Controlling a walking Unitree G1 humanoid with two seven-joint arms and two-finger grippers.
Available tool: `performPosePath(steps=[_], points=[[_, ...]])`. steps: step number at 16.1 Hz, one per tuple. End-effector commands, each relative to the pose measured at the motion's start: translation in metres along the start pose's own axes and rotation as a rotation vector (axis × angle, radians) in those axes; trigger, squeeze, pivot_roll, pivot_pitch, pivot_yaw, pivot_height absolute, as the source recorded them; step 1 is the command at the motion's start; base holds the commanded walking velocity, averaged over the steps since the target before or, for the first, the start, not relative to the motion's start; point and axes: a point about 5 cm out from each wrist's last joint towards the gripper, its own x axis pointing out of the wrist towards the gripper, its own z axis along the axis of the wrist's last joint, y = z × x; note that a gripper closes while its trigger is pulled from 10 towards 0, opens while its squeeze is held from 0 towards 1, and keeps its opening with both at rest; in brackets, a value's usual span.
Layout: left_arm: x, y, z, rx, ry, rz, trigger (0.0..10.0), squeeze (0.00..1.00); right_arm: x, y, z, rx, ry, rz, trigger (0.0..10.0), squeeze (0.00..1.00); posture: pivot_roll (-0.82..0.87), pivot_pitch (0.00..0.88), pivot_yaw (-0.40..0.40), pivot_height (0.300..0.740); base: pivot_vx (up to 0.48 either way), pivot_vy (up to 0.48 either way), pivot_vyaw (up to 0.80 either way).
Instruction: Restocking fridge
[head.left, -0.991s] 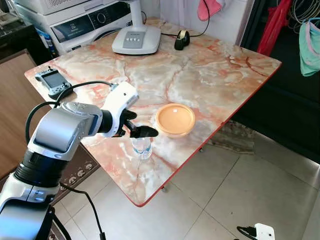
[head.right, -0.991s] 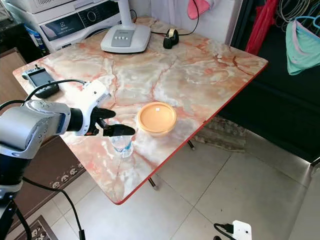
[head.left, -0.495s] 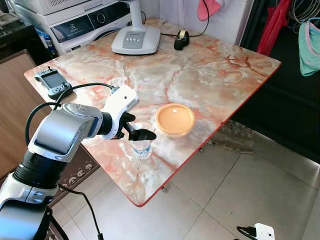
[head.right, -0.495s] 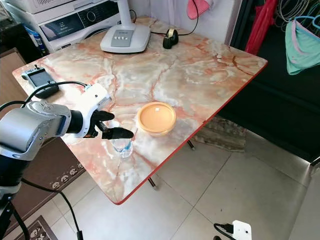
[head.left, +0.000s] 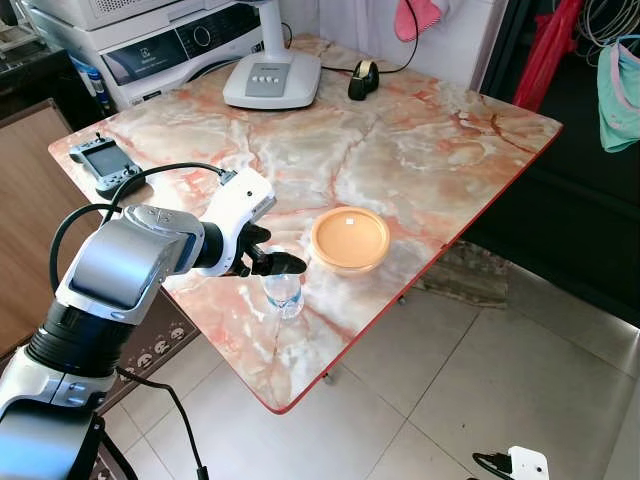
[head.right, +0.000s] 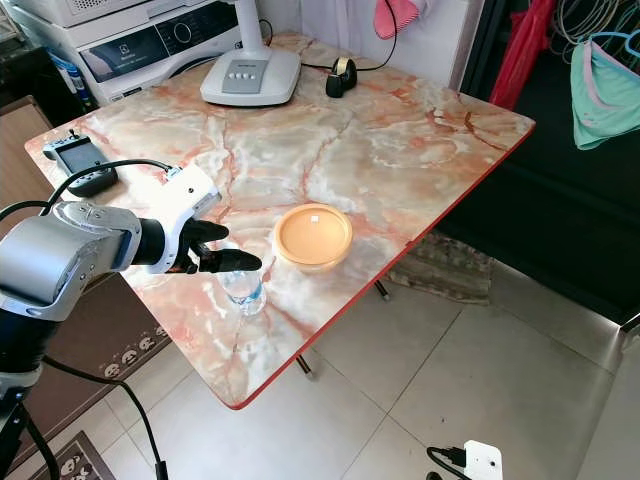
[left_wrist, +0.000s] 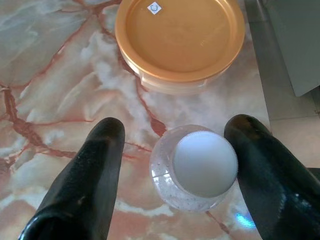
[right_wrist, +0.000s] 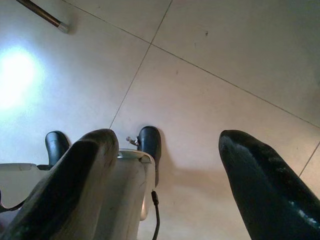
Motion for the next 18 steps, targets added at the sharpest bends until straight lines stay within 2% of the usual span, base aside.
performPosePath(steps=[1, 14, 18], points=[[0.0, 0.0012, -0.0044, 0.0, 0.014, -0.001, 0.0, 0.0, -0.001, -0.0018, -0.0056, 0.0, 0.02, -0.005, 10.0, 0.0, 0.22, 0.125, 0.022, 0.74, 0.0, 0.0, 0.0], [0.0003, 0.0021, -0.0112, 0.016, 0.059, 0.019, 0.0, 0.0, -0.001, -0.0017, -0.0054, -0.001, 0.02, -0.004, 10.0, 0.0, 0.22, 0.124, 0.022, 0.74, 0.0, 0.0, 0.0], [-0.0032, 0.0101, -0.006, 0.046, 0.028, 0.095, 0.0, 0.0, -0.001, -0.0015, -0.0054, 0.0, 0.019, -0.003, 10.0, 0.0, 0.22, 0.123, 0.022, 0.74, 0.0, 0.0, 0.0]])
